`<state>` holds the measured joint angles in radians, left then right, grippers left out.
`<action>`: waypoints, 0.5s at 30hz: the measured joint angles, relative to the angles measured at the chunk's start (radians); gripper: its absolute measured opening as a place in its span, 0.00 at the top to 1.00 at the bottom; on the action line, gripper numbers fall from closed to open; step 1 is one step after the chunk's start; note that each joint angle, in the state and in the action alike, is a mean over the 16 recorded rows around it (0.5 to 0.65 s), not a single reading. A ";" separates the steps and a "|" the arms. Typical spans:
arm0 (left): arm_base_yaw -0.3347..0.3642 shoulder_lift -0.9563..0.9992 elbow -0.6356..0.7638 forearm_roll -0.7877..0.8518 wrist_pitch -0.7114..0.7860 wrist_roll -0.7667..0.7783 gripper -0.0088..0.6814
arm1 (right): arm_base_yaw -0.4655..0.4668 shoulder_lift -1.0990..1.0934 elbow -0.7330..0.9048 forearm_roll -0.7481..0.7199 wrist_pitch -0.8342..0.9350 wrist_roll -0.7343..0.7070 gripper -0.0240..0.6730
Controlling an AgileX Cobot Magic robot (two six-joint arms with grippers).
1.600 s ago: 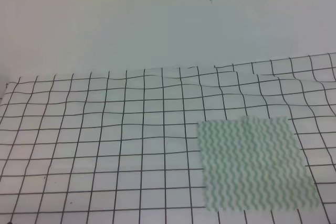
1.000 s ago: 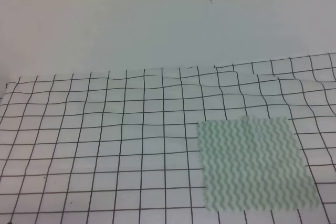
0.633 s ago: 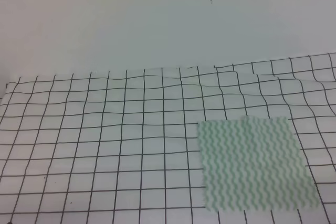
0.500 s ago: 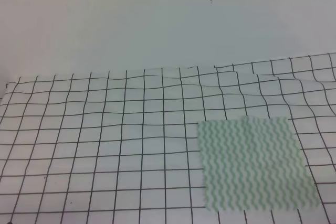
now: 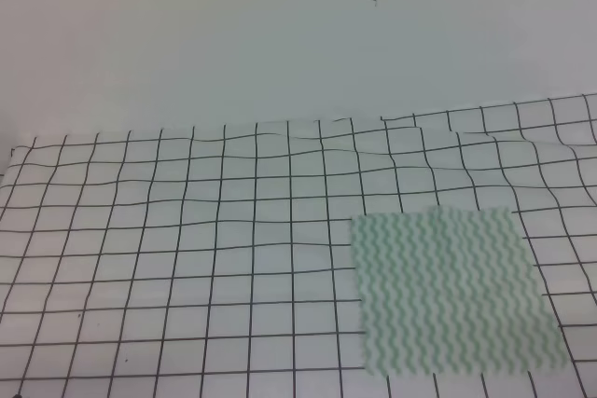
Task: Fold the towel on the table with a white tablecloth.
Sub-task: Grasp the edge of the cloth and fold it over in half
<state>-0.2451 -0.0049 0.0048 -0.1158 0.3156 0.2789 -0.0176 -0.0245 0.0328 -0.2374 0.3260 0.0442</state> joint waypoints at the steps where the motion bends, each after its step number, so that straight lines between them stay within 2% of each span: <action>1: 0.000 0.000 0.000 0.000 0.000 0.000 0.99 | 0.000 0.000 0.000 0.000 0.000 0.000 0.97; 15: 0.000 0.000 0.000 -0.002 -0.001 0.000 0.99 | 0.000 0.000 0.000 0.007 -0.002 0.001 0.97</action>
<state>-0.2451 -0.0049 0.0048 -0.1178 0.3146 0.2785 -0.0176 -0.0244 0.0328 -0.2303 0.3243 0.0454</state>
